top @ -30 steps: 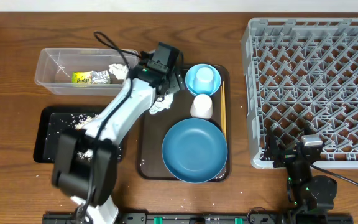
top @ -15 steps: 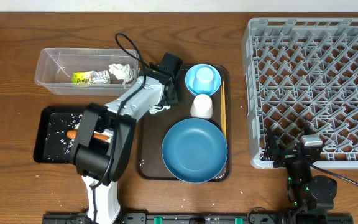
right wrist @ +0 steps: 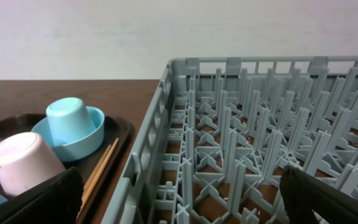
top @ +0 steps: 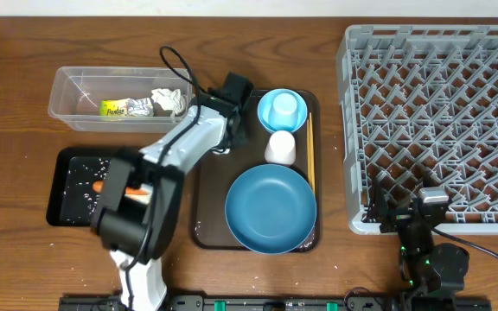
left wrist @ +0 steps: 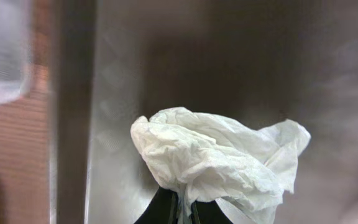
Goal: Sort waste into correct bins and load items into the dishwasher rack
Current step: 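Carry the tissue left and release it into the clear container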
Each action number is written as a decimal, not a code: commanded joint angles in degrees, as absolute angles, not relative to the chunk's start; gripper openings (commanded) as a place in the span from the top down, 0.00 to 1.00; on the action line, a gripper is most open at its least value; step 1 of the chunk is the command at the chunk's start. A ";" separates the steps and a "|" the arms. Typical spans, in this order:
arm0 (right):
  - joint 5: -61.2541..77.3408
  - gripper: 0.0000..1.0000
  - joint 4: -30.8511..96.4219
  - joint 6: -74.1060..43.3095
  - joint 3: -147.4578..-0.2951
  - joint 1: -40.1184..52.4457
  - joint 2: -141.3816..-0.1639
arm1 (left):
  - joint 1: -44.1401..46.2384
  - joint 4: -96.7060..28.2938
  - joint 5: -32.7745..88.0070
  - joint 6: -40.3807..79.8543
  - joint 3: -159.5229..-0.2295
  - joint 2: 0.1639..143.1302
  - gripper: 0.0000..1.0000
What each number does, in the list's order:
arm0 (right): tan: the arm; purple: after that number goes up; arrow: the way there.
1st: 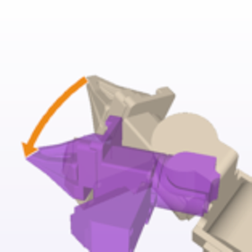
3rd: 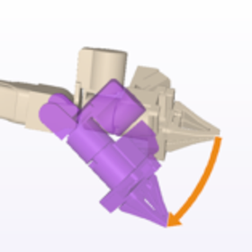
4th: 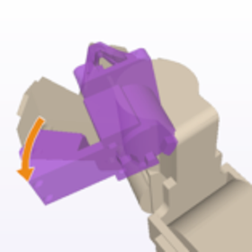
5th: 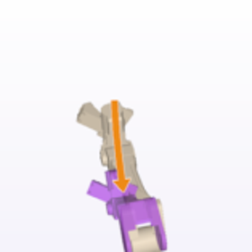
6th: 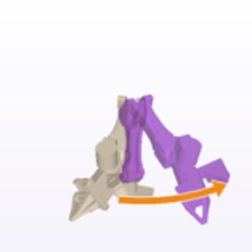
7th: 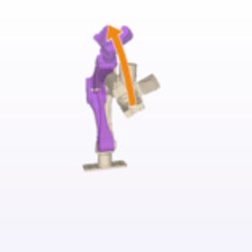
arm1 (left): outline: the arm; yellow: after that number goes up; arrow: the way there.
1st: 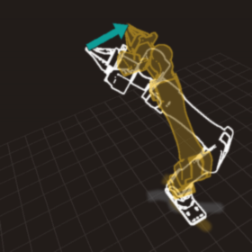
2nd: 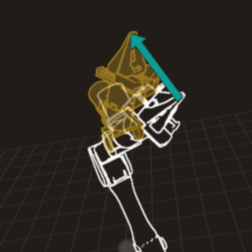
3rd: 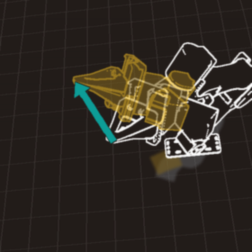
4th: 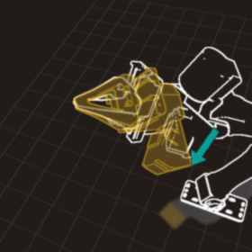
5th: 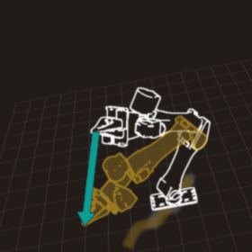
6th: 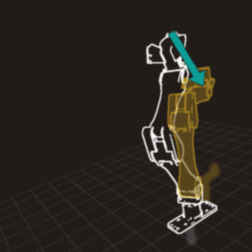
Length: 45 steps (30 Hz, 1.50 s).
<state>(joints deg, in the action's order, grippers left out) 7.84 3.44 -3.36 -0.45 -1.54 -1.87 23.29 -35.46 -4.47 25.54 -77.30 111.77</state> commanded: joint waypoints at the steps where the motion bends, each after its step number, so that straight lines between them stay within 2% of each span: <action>1: 7.53 0.01 3.64 -2.70 -0.32 -2.57 -1.93 | 23.16 -34.79 -4.16 25.52 -77.58 102.89 0.94; 6: 7.51 0.01 3.62 -2.70 -0.32 -2.57 -1.93 | 22.65 -31.05 -12.60 25.76 -77.58 93.49 0.94; 11: 7.53 0.01 3.62 -2.70 -0.32 -2.57 -1.93 | 19.92 -27.00 -23.79 25.76 -77.58 91.39 0.94; 18: 7.53 0.01 3.62 -2.70 -0.32 -2.57 -1.93 | 11.25 -22.04 -25.10 25.78 -77.56 96.16 0.92; 19: 7.53 0.01 3.62 -2.70 -0.32 -2.57 -1.93 | 9.61 -21.19 -25.08 25.80 -77.56 97.43 0.85; 21: 7.51 0.01 3.64 -2.70 -0.32 -2.57 -1.93 | 7.49 -20.62 -24.86 25.82 -77.56 99.11 0.51; 22: 7.53 0.01 3.62 -2.70 -0.32 -2.57 -1.93 | 6.44 -20.67 -24.86 26.02 -77.56 99.96 0.38; 25: 7.51 0.01 3.62 -2.70 -0.32 -2.57 -1.93 | 4.23 -21.65 -24.86 25.98 -77.56 101.51 0.38; 30: 7.53 0.01 3.62 -2.68 -0.32 -2.57 -1.93 | 3.18 -23.88 -24.86 25.98 -77.56 101.67 0.17; 37: 7.51 0.01 3.62 -2.70 -0.32 -2.55 -1.93 | 3.62 -32.23 -21.89 26.98 -77.58 97.27 0.15; 45: 7.53 0.01 3.62 -2.70 -0.32 -2.55 -1.93 | 3.62 -51.64 -21.02 41.39 -77.58 83.88 0.14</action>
<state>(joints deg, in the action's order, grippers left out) 7.81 3.42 -3.36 -0.45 -1.52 -1.87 3.57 -48.62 -20.97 34.57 -77.28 89.08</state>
